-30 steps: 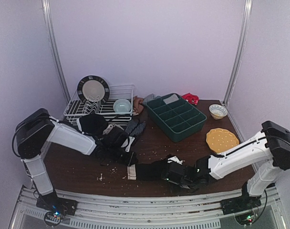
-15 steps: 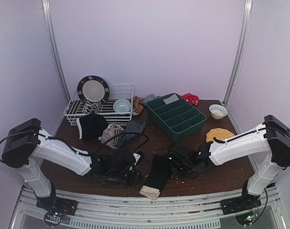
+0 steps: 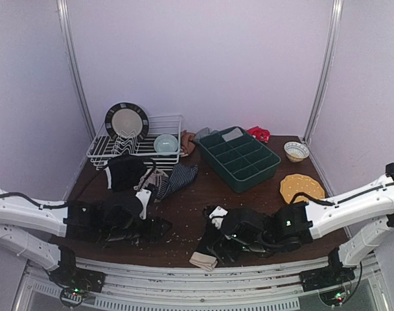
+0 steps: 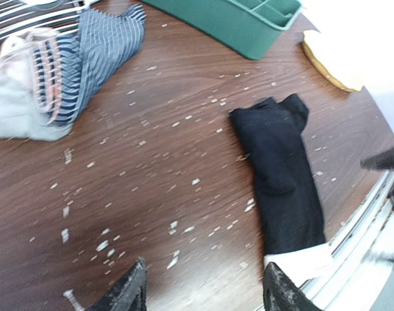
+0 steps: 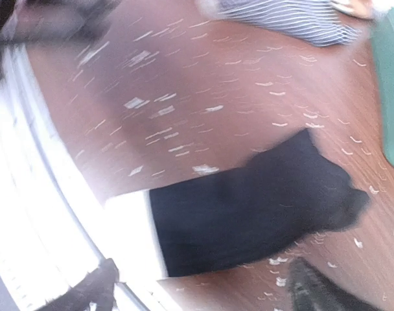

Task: Roll the underwear
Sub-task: Pick up the underwear from the center of the board.

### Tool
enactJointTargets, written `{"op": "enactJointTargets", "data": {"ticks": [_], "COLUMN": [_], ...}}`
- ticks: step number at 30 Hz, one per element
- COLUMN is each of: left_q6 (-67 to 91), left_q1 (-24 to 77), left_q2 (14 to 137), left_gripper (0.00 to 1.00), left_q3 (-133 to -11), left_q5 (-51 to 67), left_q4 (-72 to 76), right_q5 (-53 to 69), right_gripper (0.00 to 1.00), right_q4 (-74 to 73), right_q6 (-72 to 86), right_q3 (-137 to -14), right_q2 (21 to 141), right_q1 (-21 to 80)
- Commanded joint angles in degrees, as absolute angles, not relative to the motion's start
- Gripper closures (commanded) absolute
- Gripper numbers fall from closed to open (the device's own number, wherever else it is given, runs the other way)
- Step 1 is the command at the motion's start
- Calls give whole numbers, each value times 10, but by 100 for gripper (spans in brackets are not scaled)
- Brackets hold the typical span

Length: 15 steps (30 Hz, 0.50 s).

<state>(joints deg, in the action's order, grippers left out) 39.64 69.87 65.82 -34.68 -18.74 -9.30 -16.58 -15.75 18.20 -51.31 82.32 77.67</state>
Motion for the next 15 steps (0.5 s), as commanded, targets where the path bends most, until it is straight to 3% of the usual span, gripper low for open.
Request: {"op": "enactJointTargets", "data": {"ticks": [1,6,15], "left_q6": [407,417,432], "left_q1": [701,701,701], "left_q2": [622,581,581], "left_gripper": [41,41,41], "left_q3": [-328,-308,-285], "left_q5": [-217,-230,-223], "left_q4": [-160,-184,-166], "right_q5": [-118,-129,-177], "right_gripper": [1,1,16], "right_q4": [-190,-229,-279], "right_q6": [102,85,98], "right_q3": [-558,-624,-652], "right_q2": [888,960,1035], "right_q1": [813,827,826]}}
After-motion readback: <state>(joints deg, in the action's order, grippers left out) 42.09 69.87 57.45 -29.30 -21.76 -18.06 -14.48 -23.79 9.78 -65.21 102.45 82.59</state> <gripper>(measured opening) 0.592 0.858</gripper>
